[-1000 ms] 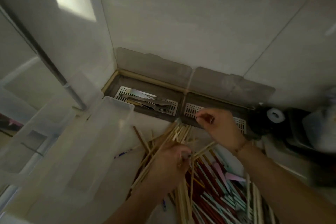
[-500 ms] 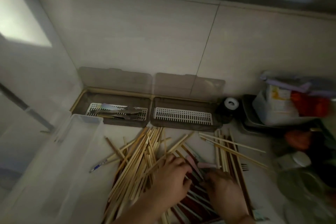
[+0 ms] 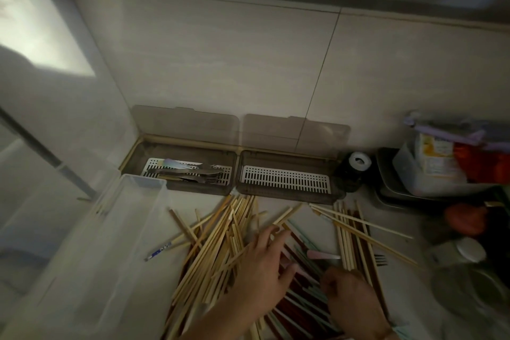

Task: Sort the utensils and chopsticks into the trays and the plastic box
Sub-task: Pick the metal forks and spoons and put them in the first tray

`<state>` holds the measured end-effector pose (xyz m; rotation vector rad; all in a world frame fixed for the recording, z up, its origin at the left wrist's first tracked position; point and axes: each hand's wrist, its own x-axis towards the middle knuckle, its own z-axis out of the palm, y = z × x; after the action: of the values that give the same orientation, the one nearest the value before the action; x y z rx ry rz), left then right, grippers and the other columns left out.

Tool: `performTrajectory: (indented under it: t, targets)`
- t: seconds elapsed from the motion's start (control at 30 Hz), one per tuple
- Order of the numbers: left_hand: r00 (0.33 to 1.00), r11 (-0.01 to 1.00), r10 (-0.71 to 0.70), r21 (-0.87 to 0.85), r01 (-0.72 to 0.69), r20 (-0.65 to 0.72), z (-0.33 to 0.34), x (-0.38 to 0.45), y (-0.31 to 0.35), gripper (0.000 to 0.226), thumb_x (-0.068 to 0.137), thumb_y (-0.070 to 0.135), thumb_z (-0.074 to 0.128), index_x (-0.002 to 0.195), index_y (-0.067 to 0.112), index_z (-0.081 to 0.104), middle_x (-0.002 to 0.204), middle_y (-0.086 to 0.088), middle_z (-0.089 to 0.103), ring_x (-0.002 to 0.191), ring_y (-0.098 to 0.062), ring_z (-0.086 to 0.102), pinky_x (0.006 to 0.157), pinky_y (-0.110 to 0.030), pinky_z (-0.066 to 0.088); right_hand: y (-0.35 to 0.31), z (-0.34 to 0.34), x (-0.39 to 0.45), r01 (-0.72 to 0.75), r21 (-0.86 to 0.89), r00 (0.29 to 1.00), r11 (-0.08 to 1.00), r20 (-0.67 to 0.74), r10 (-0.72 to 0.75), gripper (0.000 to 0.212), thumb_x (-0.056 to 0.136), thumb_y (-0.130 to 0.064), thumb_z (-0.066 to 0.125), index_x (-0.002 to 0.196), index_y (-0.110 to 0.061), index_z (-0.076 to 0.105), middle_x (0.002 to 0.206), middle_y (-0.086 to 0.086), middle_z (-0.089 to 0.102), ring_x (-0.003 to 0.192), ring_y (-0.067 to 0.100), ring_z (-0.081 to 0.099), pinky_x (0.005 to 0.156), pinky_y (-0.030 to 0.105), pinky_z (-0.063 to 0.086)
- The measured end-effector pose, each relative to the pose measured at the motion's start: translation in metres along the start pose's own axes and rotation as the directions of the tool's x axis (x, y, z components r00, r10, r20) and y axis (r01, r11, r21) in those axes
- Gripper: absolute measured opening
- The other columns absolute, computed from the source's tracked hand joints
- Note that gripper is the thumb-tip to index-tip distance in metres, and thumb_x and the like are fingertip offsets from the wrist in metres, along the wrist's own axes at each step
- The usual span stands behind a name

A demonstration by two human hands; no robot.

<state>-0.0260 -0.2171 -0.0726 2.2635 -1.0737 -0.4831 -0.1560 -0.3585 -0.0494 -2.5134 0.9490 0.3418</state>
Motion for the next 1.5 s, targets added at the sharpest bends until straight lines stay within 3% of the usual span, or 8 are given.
performTrajectory:
  t: [0.13,0.27,0.53,0.7,0.9,1.17,1.3,1.5]
  targets:
    - [0.989,0.820,-0.144,-0.557,0.131,0.021,-0.015,0.002,0.010,0.021,0.087,0.049,0.055,0.104,0.037,0.059,0.093,0.014,0.066,0.081,-0.007,0.064,0.076,-0.034,0.054,-0.008,-0.013,0.002,0.040,0.372,0.997,0.928,0.052,-0.063,0.025,0.086,-0.013,0.062,0.070,-0.032,0.057,0.099,-0.020,0.065,0.086,-0.006,0.058,0.071,0.008,0.042]
    - [0.967,0.621,-0.249,-0.774,0.122,-0.047,-0.036,0.005,0.011,0.017,0.092,0.030,0.060,0.078,0.022,0.067,0.064,-0.005,0.067,0.060,-0.017,0.065,0.056,-0.028,0.050,-0.031,-0.028,0.008,0.095,0.522,0.980,0.848,0.103,-0.173,0.026,0.086,-0.013,0.064,0.069,-0.032,0.061,0.072,-0.004,0.068,0.066,-0.004,0.059,0.062,0.012,0.043]
    - [0.805,0.441,-0.521,-0.897,-0.030,-0.283,-0.104,0.016,-0.023,0.017,0.091,0.018,0.061,0.078,0.013,0.070,0.066,-0.011,0.067,0.056,-0.018,0.061,0.053,-0.026,0.051,-0.102,-0.045,0.054,0.320,0.520,0.938,0.792,-0.058,-0.341,0.035,0.084,-0.005,0.066,0.074,-0.038,0.071,0.082,-0.021,0.070,0.076,-0.005,0.064,0.068,0.009,0.044]
    - [0.676,0.242,-0.715,-0.970,0.002,-0.177,-0.118,0.022,-0.056,0.013,0.094,0.025,0.057,0.096,0.013,0.064,0.082,-0.008,0.071,0.068,-0.021,0.067,0.064,-0.032,0.057,-0.168,-0.056,0.124,0.400,0.395,0.915,0.827,-0.112,-0.389,0.012,0.083,-0.018,0.070,0.085,-0.028,0.075,0.081,-0.018,0.068,0.075,-0.011,0.060,0.068,0.003,0.040]
    - [0.656,0.264,-0.750,-0.947,0.183,-0.083,-0.099,0.015,-0.091,0.011,0.094,0.018,0.058,0.091,0.014,0.068,0.075,-0.002,0.071,0.071,-0.020,0.066,0.073,-0.036,0.055,-0.241,-0.043,0.192,0.419,0.257,0.902,0.871,-0.013,-0.431,0.006,0.083,-0.022,0.071,0.088,-0.022,0.075,0.077,-0.010,0.063,0.069,-0.002,0.055,0.061,0.004,0.037]
    - [0.669,0.217,-0.740,-0.967,0.136,-0.072,-0.089,0.012,-0.108,0.011,0.094,0.008,0.056,0.090,0.007,0.065,0.068,-0.003,0.068,0.061,-0.017,0.061,0.060,-0.031,0.050,-0.274,-0.015,0.227,0.356,0.190,0.912,0.915,0.141,-0.384,0.014,0.080,-0.016,0.074,0.075,-0.028,0.070,0.084,-0.004,0.070,0.068,0.001,0.057,0.055,0.007,0.040]
    - [0.676,0.205,-0.734,-0.968,0.143,-0.056,-0.089,0.013,-0.109,0.012,0.094,0.007,0.056,0.089,0.007,0.067,0.068,-0.004,0.067,0.062,-0.017,0.059,0.058,-0.029,0.049,-0.272,-0.012,0.231,0.334,0.160,0.911,0.929,0.199,-0.362,0.022,0.084,0.002,0.064,0.094,-0.016,0.072,0.098,0.006,0.070,0.082,0.019,0.067,0.071,0.028,0.056]
    - [0.701,0.305,-0.710,-0.926,0.221,-0.066,-0.079,0.020,-0.098,0.016,0.092,0.012,0.059,0.083,0.022,0.068,0.070,-0.001,0.068,0.065,-0.015,0.062,0.069,-0.037,0.053,-0.246,-0.041,0.208,0.332,0.362,0.895,0.871,0.171,-0.412,0.027,0.085,0.006,0.061,0.102,-0.015,0.066,0.096,0.006,0.067,0.064,0.012,0.063,0.046,0.018,0.047]
